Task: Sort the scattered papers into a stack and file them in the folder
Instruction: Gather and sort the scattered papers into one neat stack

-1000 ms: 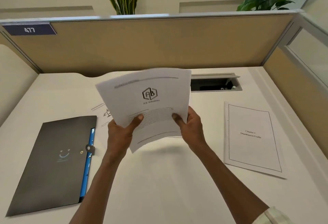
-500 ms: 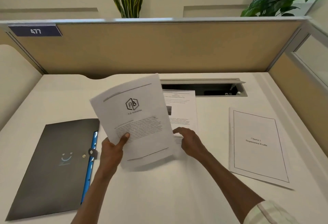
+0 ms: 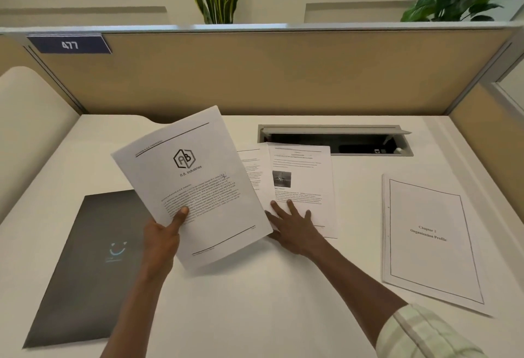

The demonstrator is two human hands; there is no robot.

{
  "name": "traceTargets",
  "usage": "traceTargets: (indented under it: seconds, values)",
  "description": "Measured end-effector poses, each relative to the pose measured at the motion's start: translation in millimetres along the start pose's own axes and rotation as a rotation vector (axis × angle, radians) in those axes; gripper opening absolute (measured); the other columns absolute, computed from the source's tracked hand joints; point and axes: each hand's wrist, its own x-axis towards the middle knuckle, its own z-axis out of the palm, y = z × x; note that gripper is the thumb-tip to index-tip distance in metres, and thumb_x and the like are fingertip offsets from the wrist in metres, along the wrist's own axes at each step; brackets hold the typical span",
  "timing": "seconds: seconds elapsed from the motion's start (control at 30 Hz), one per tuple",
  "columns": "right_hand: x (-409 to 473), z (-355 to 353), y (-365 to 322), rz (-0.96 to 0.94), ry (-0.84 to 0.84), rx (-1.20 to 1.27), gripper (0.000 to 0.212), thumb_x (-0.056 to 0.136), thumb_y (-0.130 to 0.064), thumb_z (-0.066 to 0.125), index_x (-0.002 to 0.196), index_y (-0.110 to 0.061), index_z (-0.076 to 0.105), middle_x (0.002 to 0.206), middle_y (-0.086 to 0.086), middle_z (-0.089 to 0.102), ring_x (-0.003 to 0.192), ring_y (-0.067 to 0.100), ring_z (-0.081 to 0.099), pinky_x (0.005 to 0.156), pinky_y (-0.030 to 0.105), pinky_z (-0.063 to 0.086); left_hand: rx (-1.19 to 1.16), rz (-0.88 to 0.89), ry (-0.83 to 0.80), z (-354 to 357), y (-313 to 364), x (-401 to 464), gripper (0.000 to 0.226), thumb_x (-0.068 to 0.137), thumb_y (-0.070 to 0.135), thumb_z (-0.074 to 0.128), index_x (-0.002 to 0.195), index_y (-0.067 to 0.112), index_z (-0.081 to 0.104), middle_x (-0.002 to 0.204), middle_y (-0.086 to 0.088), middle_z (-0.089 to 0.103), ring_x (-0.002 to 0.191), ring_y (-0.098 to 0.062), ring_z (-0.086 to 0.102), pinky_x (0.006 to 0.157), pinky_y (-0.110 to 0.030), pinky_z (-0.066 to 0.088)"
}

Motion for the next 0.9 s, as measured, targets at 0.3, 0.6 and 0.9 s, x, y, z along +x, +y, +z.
traceTargets:
  seconds: [0.3, 0.6, 0.9]
  values:
    - [-60, 27, 41, 0.117, 0.264, 0.363, 0.030, 0.100, -0.035, 0.045, 0.121, -0.026, 0.064, 0.150, -0.010, 0.044, 0.146, 0.022, 0.026, 0.115, 0.046, 0.023, -0.028, 0.023, -0.024, 13, 5, -2, 0.020, 0.087, 0.017, 0.074, 0.096, 0.034, 0.076, 0.101, 0.018, 0.077, 0.095, -0.003, 0.073, 0.070, -0.015, 0.057]
    - [-60, 0, 20, 0.606, 0.356, 0.401, 0.071, 0.078, -0.055, 0.070, 0.122, -0.007, 0.043, 0.119, 0.012, 0.048, 0.113, 0.030, 0.047, 0.089, 0.040, 0.047, 0.019, 0.002, -0.043, 18, 3, -14, 0.043, 0.082, 0.034, 0.079, 0.122, 0.025, 0.067, 0.111, 0.014, 0.075, 0.101, -0.007, 0.072, 0.095, -0.041, 0.053]
    - [-40, -22, 23, 0.747, 0.314, 0.686, 0.042, 0.083, -0.019, 0.072, 0.117, -0.001, 0.055, 0.118, 0.018, 0.064, 0.111, 0.035, 0.061, 0.089, 0.036, 0.050, 0.038, -0.012, -0.010, 22, 4, -18, 0.039, 0.086, 0.025, 0.076, 0.123, 0.022, 0.065, 0.103, 0.015, 0.076, 0.101, -0.009, 0.070, 0.090, -0.035, 0.053]
